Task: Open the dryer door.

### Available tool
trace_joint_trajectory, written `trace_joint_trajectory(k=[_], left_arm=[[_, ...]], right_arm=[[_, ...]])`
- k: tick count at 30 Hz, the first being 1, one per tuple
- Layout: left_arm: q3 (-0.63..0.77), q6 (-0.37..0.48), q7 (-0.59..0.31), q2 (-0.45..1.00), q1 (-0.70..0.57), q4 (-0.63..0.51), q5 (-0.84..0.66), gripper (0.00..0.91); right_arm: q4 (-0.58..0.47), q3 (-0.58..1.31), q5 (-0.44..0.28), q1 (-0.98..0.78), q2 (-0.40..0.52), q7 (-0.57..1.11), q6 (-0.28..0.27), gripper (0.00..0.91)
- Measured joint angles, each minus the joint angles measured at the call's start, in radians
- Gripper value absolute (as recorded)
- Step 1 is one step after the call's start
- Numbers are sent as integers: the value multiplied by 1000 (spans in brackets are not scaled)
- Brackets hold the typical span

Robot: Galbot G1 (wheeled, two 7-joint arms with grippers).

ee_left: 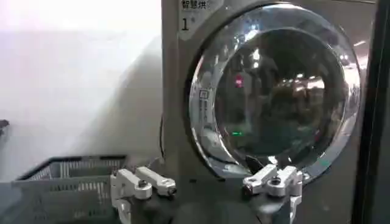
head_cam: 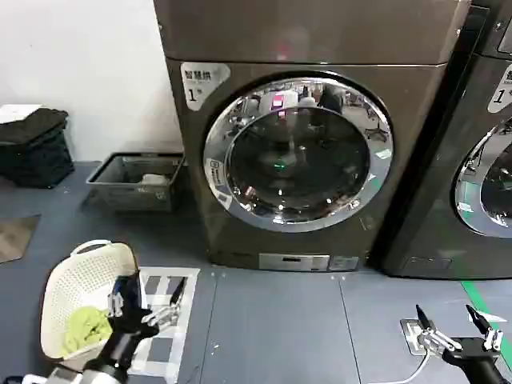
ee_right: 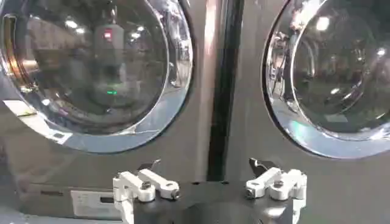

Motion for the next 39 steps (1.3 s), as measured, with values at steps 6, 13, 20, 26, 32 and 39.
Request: trace_joint_trajectory(k=[6,13,20,26,32,39], left_arm=[[4,0,2,3,-2,-1,2,907],[16,0,5,4,-2,-1,15,907],[32,0,8,-3,7,-7,34,907],[31,0,8,-11,13,-13,39,907],[29,-1,9,-15,17,-18,44,907],[29,-4,11,-16,23,-21,54,907]], right_arm=[[-5,-8,0,39,-35,-17,-23,907],[-24,-44,57,120,-134,-4,-35,907],[-68,-121,109,247,-278,2,-43,907],[-113,-202,140,368,-390,-2,-41,907],[-164,-285,182,470,-495,-16,-17,907],[-219,-401,225,593,-602,-30,-7,907]])
